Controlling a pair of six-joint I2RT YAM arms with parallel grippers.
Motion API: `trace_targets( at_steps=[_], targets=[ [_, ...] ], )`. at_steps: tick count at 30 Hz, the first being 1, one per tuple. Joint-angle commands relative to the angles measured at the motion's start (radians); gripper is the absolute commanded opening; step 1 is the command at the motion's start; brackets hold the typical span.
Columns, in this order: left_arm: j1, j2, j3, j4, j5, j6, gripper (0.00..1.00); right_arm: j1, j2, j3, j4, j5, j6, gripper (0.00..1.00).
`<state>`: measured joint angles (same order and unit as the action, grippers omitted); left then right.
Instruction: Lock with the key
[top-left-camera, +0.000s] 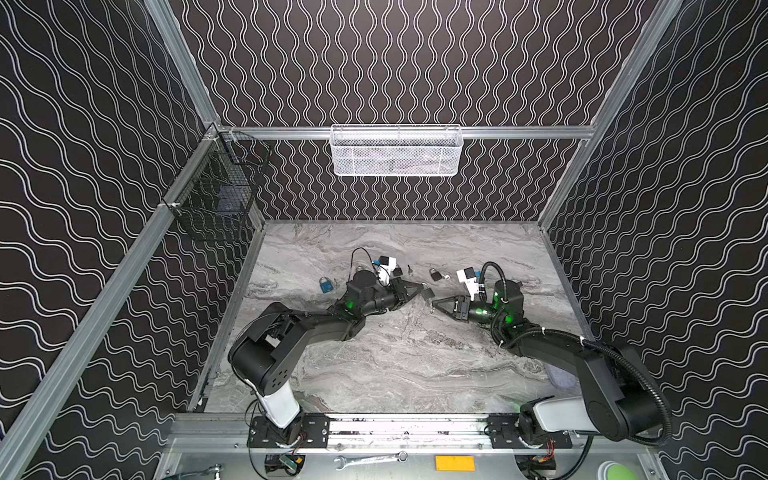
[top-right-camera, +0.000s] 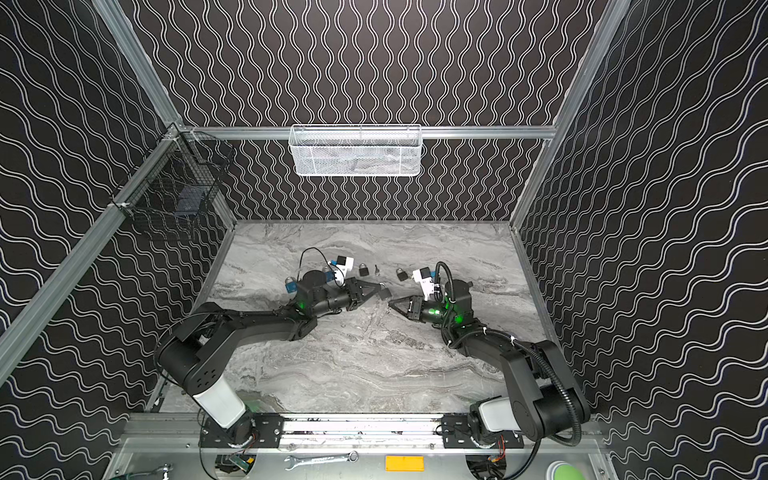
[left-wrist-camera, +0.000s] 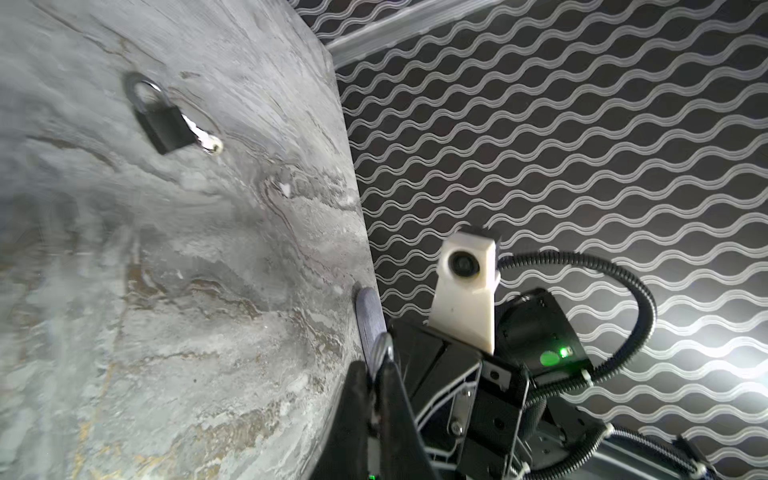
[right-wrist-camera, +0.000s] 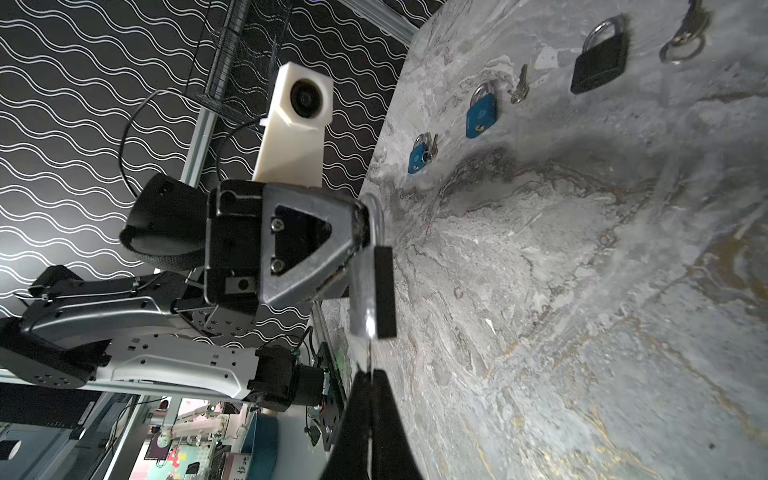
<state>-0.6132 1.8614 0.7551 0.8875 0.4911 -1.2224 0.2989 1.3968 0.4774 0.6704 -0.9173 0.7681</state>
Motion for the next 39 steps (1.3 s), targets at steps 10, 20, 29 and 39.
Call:
trace_targets(
  at_steps=[10, 20, 29, 39],
  targets=[
    [0.016, -0.009, 0.011, 0.062, -0.067, 0.008, 0.00, -0.011, -0.032, 0.034, -0.222, -0.014, -0.098, 0.00],
    [0.005, 0.178, 0.294, -0.250, 0.057, 0.151, 0.00, -0.278, -0.134, 0.063, -0.500, 0.026, -0.143, 0.00],
    [-0.071, 0.475, 0.727, -0.554, 0.138, 0.335, 0.00, -0.476, -0.058, 0.110, -0.582, 0.033, -0.164, 0.00],
    [-0.122, 0.757, 1.107, -0.788, 0.175, 0.487, 0.00, -0.484, 0.025, 0.169, -0.611, 0.170, -0.187, 0.00]
  ],
)
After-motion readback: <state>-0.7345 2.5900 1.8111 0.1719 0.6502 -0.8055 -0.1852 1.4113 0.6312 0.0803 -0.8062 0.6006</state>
